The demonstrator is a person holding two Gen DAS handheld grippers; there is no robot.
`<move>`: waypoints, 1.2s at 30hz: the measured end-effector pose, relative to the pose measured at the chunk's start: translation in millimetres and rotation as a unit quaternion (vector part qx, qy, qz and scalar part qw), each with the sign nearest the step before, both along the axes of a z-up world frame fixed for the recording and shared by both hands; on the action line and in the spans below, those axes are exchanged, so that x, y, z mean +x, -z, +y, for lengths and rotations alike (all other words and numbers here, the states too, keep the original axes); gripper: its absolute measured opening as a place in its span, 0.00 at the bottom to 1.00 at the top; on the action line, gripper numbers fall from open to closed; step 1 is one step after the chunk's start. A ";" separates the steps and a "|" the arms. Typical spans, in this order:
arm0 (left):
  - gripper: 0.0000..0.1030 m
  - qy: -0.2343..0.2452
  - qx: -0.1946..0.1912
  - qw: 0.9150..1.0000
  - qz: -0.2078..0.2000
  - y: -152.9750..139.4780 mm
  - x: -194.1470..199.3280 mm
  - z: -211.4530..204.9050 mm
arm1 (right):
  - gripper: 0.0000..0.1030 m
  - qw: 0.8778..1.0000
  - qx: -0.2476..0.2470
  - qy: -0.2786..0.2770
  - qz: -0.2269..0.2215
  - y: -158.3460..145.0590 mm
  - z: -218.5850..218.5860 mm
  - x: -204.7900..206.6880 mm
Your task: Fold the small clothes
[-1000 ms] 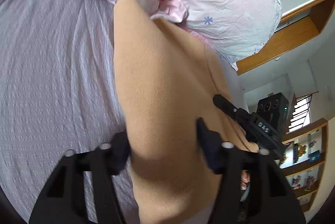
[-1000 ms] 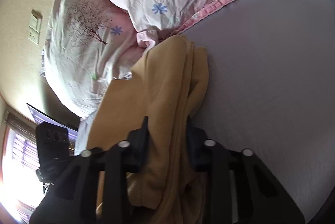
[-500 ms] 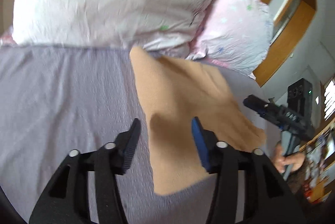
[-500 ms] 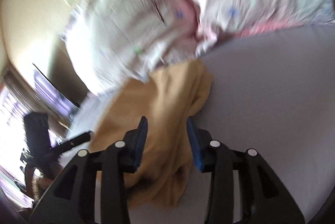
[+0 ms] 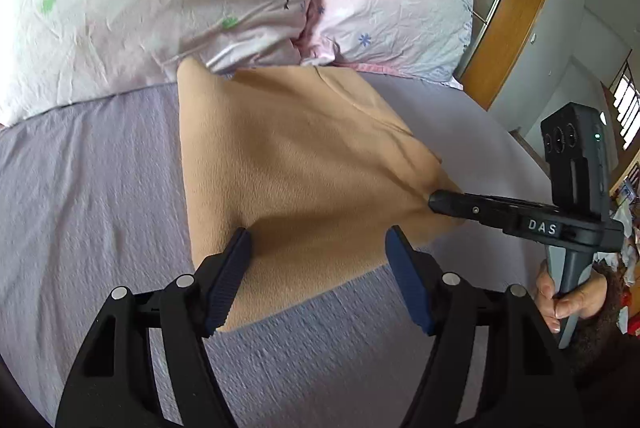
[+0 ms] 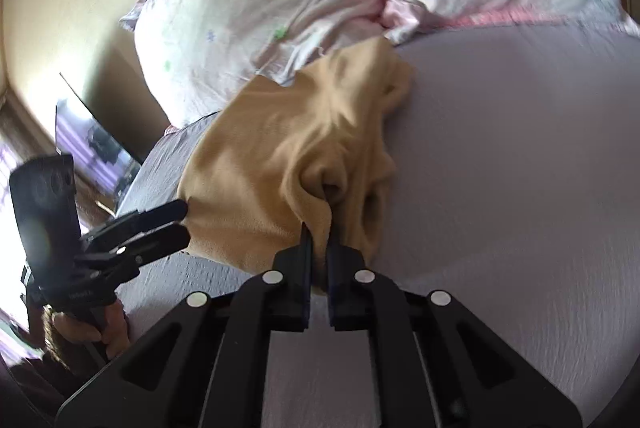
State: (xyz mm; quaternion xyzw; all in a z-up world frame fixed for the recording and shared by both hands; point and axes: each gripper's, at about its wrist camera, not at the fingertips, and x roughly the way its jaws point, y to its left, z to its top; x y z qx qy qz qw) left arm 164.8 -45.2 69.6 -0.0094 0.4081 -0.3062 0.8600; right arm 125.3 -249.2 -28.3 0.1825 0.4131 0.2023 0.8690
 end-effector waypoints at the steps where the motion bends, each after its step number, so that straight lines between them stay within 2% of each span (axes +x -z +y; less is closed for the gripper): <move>1: 0.68 0.002 0.003 1.000 0.003 2.9 -1.2 -0.7 | 0.05 1.000 -0.002 0.001 0.002 3.2 1.0 -1.3; 4: 0.68 0.003 0.009 1.000 0.007 7.0 -4.7 -1.9 | 0.07 1.000 -0.014 -0.004 -0.001 0.2 6.4 -2.0; 5: 0.68 0.003 0.006 1.000 0.007 6.4 -7.0 0.3 | 0.13 1.000 -0.012 -0.005 -0.004 -4.0 6.2 -2.9; 7: 0.69 0.001 -0.006 1.000 0.004 3.4 -13.3 7.2 | 0.38 1.000 -0.001 0.000 -0.019 -18.7 1.6 -2.3; 8: 0.70 -0.001 -0.012 1.000 0.002 1.6 -16.5 11.2 | 0.65 0.999 0.001 0.012 -0.036 -29.3 -2.9 0.2; 9: 0.70 -0.004 -0.019 1.000 -0.001 -0.7 -19.5 15.6 | 0.70 0.999 -0.002 0.024 -0.049 -39.3 -6.5 8.6; 11: 0.73 -0.013 -0.028 1.000 -0.005 -4.9 -24.7 22.0 | 0.68 0.998 -0.003 0.042 -0.045 -48.1 -12.7 38.9; 13: 0.74 -0.019 -0.034 0.999 -0.005 -8.0 -28.0 26.1 | 0.57 0.998 0.008 0.060 -0.008 -42.9 -18.6 81.5; 14: 0.78 -0.025 -0.035 0.999 -0.004 -8.5 -30.6 28.4 | 0.52 0.998 0.012 0.067 0.011 -37.9 -19.8 95.9; 16: 0.84 -0.035 -0.032 0.999 -0.006 -9.0 -34.6 32.4 | 0.51 0.995 0.027 0.074 0.055 -20.7 -21.4 130.3; 17: 0.84 -0.041 -0.030 0.999 -0.006 -8.7 -36.5 34.8 | 0.40 0.995 0.032 0.071 0.067 -12.5 -19.8 139.1; 18: 0.84 -0.047 -0.029 0.998 -0.004 -7.8 -38.2 38.7 | 0.10 0.994 0.032 0.074 0.073 -4.8 -20.1 145.4; 21: 0.91 -0.064 -0.035 0.997 0.012 -3.9 -38.2 50.0 | 0.10 0.992 0.039 0.094 0.069 5.3 -26.8 140.7; 23: 0.94 -0.076 -0.032 0.996 0.020 -1.1 -37.6 56.1 | 0.12 0.993 0.022 0.101 0.048 -2.3 -27.3 127.0; 25: 0.96 -0.085 -0.023 0.996 0.029 1.0 -37.1 58.8 | 0.28 0.995 0.004 0.101 0.013 -21.3 -26.9 98.8; 27: 0.98 -0.089 -0.017 0.995 0.040 3.3 -37.2 59.8 | 0.92 0.996 -0.003 0.092 -0.012 -36.4 -24.6 70.7; 28: 0.99 -0.090 -0.014 0.995 0.045 4.2 -37.2 60.0 | 0.98 0.995 -0.021 0.092 -0.027 -45.3 -20.6 46.0; 31: 0.99 -0.108 0.019 0.993 0.053 6.5 -37.2 57.9 | 0.98 0.993 -0.075 0.081 -0.047 -54.1 -5.9 -0.2; 32: 0.99 -0.114 0.034 0.991 0.053 7.2 -36.6 56.7 | 0.98 0.989 -0.111 0.076 -0.056 -54.2 4.7 -21.4; 36: 0.99 -0.128 0.087 0.986 0.058 15.0 -34.2 48.8 | 0.98 0.972 -0.213 0.072 -0.068 -41.1 41.5 -56.6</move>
